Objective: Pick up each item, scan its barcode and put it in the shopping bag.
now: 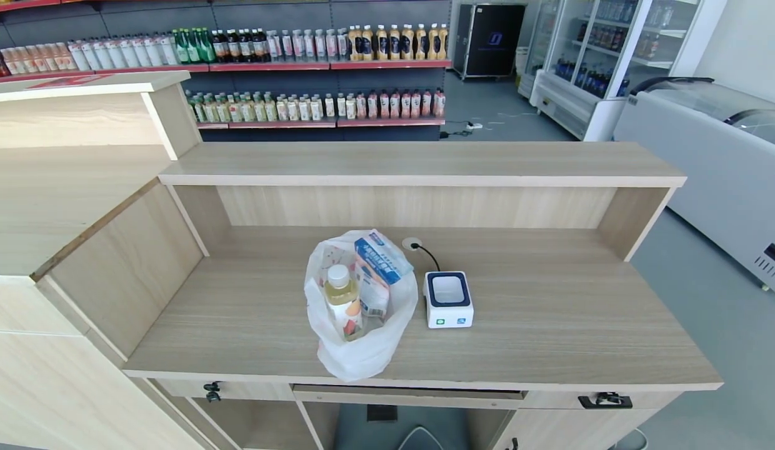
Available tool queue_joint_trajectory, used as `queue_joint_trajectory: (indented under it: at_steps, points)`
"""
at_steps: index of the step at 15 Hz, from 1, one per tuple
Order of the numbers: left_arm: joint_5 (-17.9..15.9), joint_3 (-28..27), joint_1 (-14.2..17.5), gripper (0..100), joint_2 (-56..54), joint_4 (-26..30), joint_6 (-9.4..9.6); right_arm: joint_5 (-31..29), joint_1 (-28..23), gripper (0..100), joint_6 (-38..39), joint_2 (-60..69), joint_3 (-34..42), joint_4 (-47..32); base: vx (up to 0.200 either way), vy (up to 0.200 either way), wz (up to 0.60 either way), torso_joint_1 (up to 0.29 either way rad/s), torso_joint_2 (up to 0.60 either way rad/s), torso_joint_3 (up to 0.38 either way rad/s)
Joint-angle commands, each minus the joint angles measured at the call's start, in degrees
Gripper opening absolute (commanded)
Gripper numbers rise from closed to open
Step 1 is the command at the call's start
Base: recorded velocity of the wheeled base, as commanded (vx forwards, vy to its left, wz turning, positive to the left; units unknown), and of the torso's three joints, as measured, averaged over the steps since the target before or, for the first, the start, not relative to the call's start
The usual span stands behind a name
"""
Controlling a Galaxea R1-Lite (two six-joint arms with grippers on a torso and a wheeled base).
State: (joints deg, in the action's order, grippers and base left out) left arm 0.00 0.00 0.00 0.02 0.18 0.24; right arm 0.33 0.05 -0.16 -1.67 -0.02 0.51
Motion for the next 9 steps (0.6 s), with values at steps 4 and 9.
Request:
queue_joint_trajectory:
  at_steps: [4,9]
  points:
    - [0.00,0.00,0.00,100,-0.02,-0.01,0.02,-0.24,0.21,100,0.07,1.49,0.02,-0.07,0.000,0.000,0.00,0.000,0.00,0.000]
    - [0.00,0.00,0.00,100,-0.02,-0.01,0.02,-0.24,0.21,100,0.16,1.49,0.02,-0.07,0.000,0.000,0.00,0.000,0.00,0.000]
